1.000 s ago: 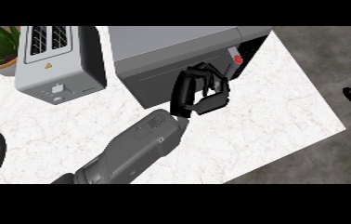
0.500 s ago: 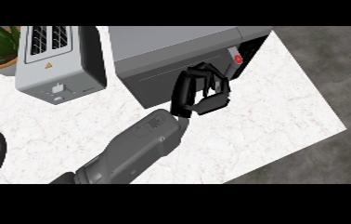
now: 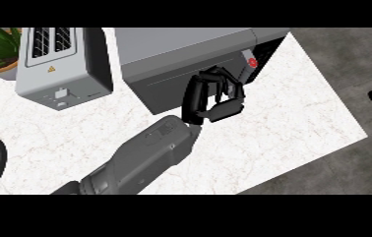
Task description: Pick up the milk, place it into the microwave and close the microwave
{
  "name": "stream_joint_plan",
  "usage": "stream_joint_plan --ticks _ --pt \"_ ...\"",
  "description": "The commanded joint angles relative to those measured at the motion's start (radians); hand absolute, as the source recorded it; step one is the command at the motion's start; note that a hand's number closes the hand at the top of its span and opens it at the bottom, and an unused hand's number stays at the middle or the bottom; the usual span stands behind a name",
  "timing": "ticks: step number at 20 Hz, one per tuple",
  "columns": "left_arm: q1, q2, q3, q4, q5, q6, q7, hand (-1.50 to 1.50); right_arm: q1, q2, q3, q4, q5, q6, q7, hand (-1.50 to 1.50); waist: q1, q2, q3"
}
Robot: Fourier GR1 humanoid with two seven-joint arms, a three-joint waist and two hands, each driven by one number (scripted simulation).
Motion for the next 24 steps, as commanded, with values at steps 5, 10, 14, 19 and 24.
stream_joint_plan --ticks 5,10,14,19,24 --pt "-0.09 0.0 0.039 0.103 0.039 -0.024 0.027 1.5 0.0 -0.019 -0.001 0.012 -0.056 0.008 0.02 -1.5 -0.019 0.016 0.0" --pt "-0.08 0.0 0.026 0.112 0.053 -0.03 0.01 1.5 -0.021 -0.042 -0.019 0.001 -0.073 0.014 0.023 -1.5 -0.022 0.015 -0.001" --pt "-0.086 0.0 0.016 0.116 0.063 -0.032 0.004 1.5 -0.04 -0.065 -0.021 0.009 -0.087 0.021 0.036 -1.5 -0.006 0.019 -0.001" --pt "-0.114 0.0 -0.04 0.164 0.04 -0.011 0.036 1.5 -0.045 -0.064 -0.011 -0.005 -0.138 0.034 0.034 -1.5 -0.022 0.009 0.004" --pt "-0.092 0.0 -0.054 0.208 0.059 0.04 0.07 1.5 -0.041 -0.088 0.002 -0.005 -0.183 0.062 0.053 -1.5 0.003 0.008 0.003"
